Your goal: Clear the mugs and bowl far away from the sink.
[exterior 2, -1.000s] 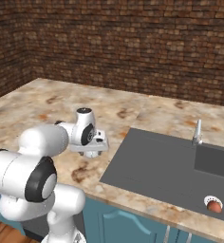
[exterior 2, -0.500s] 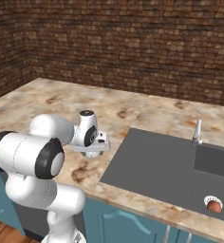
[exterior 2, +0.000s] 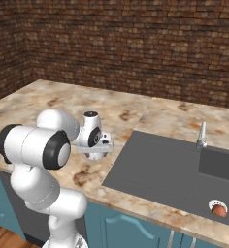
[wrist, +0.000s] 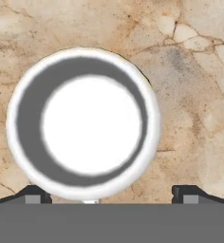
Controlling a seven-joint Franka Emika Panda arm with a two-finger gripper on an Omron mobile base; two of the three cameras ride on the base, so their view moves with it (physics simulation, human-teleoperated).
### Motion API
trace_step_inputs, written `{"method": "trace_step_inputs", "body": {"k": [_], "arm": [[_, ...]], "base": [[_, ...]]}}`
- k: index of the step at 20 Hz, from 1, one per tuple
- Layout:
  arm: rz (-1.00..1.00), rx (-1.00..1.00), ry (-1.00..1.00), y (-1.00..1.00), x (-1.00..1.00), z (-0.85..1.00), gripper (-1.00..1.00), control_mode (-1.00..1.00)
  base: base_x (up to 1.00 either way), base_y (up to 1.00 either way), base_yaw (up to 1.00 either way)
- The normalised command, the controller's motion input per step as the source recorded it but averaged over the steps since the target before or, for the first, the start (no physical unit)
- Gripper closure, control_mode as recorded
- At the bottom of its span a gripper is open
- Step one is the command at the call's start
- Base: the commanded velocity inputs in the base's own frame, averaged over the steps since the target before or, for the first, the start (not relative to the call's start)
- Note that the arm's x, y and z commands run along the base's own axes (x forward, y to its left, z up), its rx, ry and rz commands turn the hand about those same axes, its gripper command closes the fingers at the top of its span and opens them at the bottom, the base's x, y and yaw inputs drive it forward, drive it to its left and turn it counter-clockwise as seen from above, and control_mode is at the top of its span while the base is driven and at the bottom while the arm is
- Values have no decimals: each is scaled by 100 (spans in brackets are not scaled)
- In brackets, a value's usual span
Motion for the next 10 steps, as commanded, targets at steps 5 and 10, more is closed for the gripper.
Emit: {"method": "trace_step_inputs", "body": {"k": [5, 10], "arm": [[0, 0, 0, 0, -8, -12, -100, -100], [0, 0, 0, 0, -5, -18, -100, -100]], "base": [[0, 0, 0], [0, 0, 0]]}}
